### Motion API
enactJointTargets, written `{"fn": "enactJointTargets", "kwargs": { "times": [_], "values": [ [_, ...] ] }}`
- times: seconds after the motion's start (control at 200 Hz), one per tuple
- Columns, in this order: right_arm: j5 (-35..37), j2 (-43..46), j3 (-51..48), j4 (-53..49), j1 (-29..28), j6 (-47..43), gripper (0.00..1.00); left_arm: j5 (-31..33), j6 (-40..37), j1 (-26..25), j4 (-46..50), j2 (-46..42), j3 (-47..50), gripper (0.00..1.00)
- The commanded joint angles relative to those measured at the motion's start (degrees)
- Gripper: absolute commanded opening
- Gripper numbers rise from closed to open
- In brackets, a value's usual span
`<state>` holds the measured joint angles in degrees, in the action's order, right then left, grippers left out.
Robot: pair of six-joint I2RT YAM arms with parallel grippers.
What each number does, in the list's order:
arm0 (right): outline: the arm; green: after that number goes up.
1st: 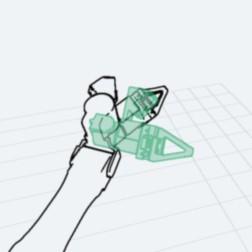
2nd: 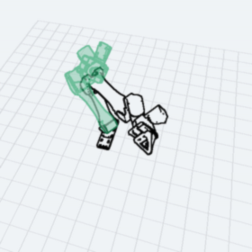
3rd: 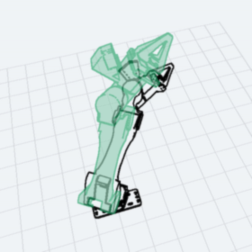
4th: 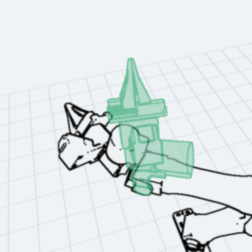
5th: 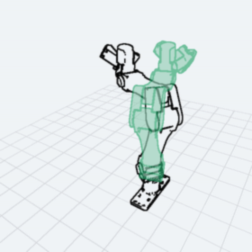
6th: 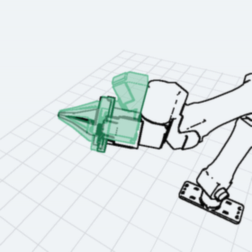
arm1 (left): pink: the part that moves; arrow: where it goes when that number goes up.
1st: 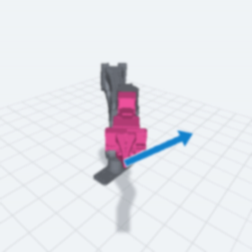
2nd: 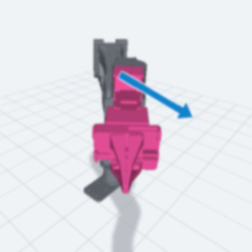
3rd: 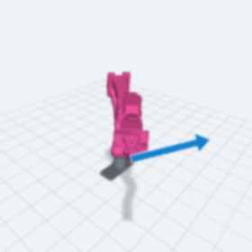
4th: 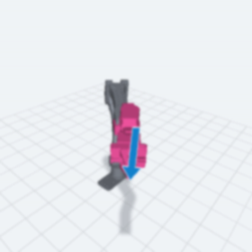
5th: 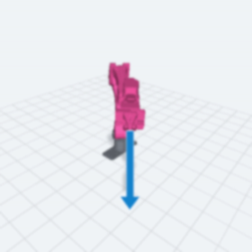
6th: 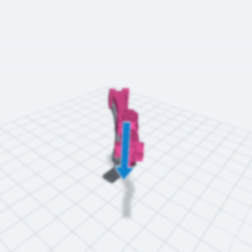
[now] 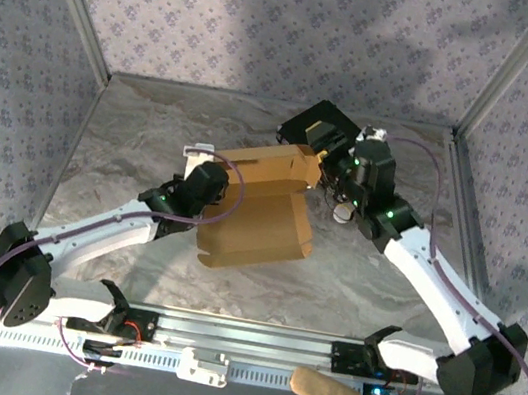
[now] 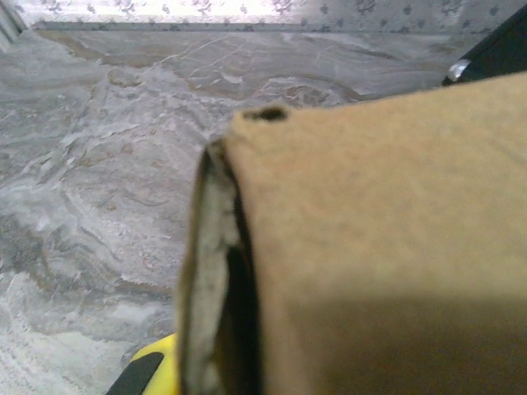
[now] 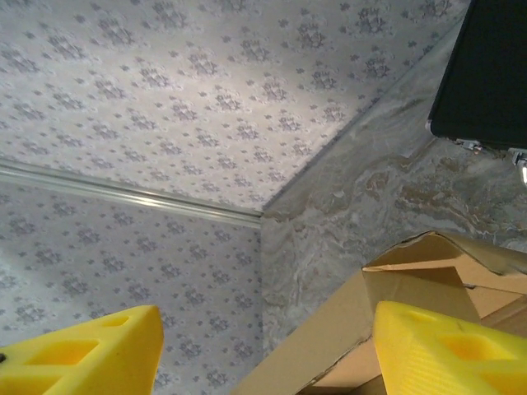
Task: Fold the paper box
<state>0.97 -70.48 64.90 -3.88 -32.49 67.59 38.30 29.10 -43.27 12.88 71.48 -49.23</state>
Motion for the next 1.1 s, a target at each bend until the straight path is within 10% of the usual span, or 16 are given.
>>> {"fn": "enactJointTargets", "kwargs": {
  "times": [0.0, 0.245, 0.52, 1.099],
  "values": [
    [-2.54, -2.45, 1.14, -8.04, 0.00, -1.78, 0.68, -2.41, -0.37, 0.81, 4.64, -0.29, -3.50, 0.00],
    [5.12, 10.11, -13.04, -1.77, -2.75, -6.04, 0.80, -3.38, -0.32, 1.17, 8.94, -0.29, -5.86, 0.00],
    [-8.30, 9.21, -25.77, 9.32, 0.22, -13.88, 0.72, -7.65, -1.31, 2.58, 11.07, -1.48, -8.09, 0.00],
    [-16.91, -0.54, -20.57, 7.77, 10.36, -17.00, 0.74, -14.01, -5.28, 3.02, 11.74, -4.08, -10.40, 0.00]
  ]
}}
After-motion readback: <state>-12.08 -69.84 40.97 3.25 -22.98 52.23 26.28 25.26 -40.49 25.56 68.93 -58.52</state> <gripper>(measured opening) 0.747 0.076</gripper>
